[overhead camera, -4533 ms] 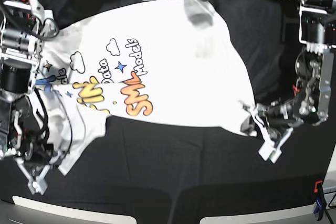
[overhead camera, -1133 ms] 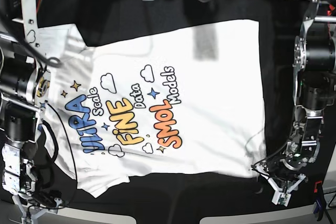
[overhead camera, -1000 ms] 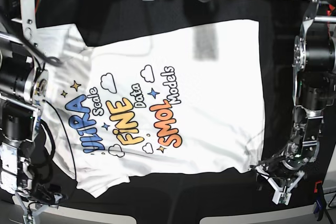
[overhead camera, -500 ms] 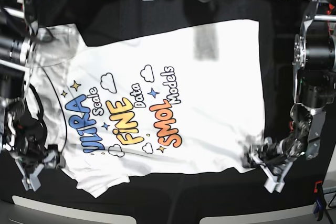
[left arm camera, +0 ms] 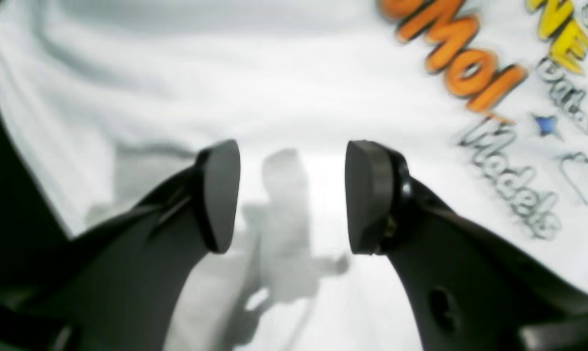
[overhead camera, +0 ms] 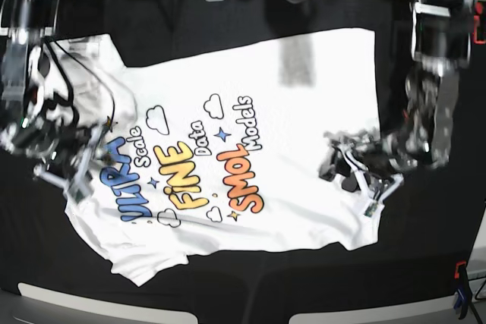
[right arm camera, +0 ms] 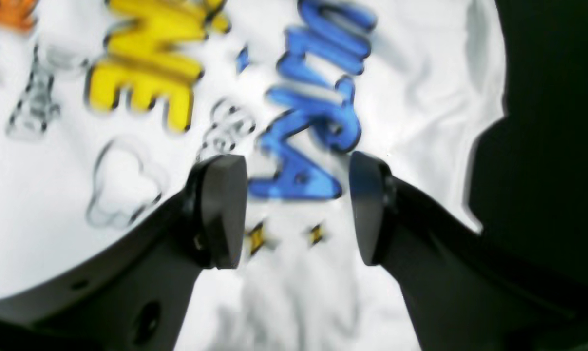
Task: Layout the t-shirt on the table in an organized manner, then fold the t-shirt properly
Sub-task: 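Move both grippers to the shirt's collar-side corners and grasp them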
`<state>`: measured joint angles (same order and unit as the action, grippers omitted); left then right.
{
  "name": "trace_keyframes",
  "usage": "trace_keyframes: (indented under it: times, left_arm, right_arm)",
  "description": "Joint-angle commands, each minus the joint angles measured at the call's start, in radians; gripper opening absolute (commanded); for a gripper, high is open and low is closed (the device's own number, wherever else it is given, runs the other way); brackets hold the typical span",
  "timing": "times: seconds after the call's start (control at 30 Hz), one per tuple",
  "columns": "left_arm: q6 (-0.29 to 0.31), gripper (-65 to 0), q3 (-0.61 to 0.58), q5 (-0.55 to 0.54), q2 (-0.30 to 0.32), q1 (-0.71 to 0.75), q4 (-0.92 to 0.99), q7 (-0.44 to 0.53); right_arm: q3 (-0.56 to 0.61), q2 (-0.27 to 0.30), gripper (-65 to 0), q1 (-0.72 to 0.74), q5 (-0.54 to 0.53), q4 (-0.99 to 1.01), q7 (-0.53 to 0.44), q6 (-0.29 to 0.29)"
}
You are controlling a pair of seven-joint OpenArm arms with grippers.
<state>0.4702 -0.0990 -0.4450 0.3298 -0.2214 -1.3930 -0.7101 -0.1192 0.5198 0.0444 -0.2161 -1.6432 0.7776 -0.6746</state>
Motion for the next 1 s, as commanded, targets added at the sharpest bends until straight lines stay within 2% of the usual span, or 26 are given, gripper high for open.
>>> trace_keyframes:
  times: [0.0, 0.2, 0.3, 0.4, 0.5, 0.53, 0.6, 0.73, 0.87, 0.9, 0.97]
  left_arm:
    - [-0.010, -33.4, 0.006, -0.008, 0.008, 0.020, -0.096, 0.025]
    - [-0.032, -33.4, 0.006, 0.072, 0.008, 0.286, -0.533, 0.014]
    - [-0.090, -33.4, 0.006, 0.077, 0.008, 0.393, -0.689, -0.042]
    - [-0.129, -33.4, 0.006, 0.077, 0.008, 0.488, -0.790, -0.068]
    - [-0.129, -33.4, 0.006, 0.077, 0.008, 0.560, -0.837, -0.068]
    - [-0.128, -33.4, 0.006, 0.077, 0.008, 0.578, -0.842, -0.068]
    - [-0.127, -33.4, 0.006, 0.077, 0.006, 0.604, -0.843, -0.068]
    - [-0.128, -33.4, 0.006, 0.077, 0.002, 0.626, -0.842, -0.072]
    - [-0.127, -33.4, 0.006, 0.077, 0.003, 0.623, -0.842, -0.071]
    - [-0.127, -33.4, 0.006, 0.077, 0.003, 0.623, -0.842, -0.070]
    - [-0.127, -33.4, 0.006, 0.077, 0.003, 0.620, -0.842, -0.067]
  right_arm:
    - [-0.012, 0.018, -32.5, -0.018, 0.018, -0.057, -0.017, 0.001]
    - [-0.042, 0.018, -32.5, -0.275, 0.153, -0.292, -0.017, 0.001]
    - [-0.084, 0.018, -32.5, -0.409, 0.232, -0.388, -0.019, 0.001]
    - [-0.157, 0.029, -32.5, -0.521, 0.263, -0.425, -0.034, 0.003]
    - [-0.220, 0.058, -32.5, -0.623, 0.265, -0.428, -0.036, 0.010]
    - [-0.233, 0.071, -32.5, -0.659, 0.261, -0.428, -0.036, 0.033]
    - [-0.232, 0.103, -32.5, -0.729, 0.244, -0.428, -0.036, 0.063]
    - [-0.185, 0.175, -32.5, -0.845, 0.260, -0.426, -0.022, 0.068]
    - [-0.128, 0.207, -32.5, -0.876, 0.391, -0.419, -0.041, 0.209]
    - [-0.115, 0.209, -32.5, -0.873, 0.412, -0.415, -0.047, 0.230]
    - [-0.086, 0.209, -32.5, -0.873, 0.431, -0.404, -0.048, 0.232]
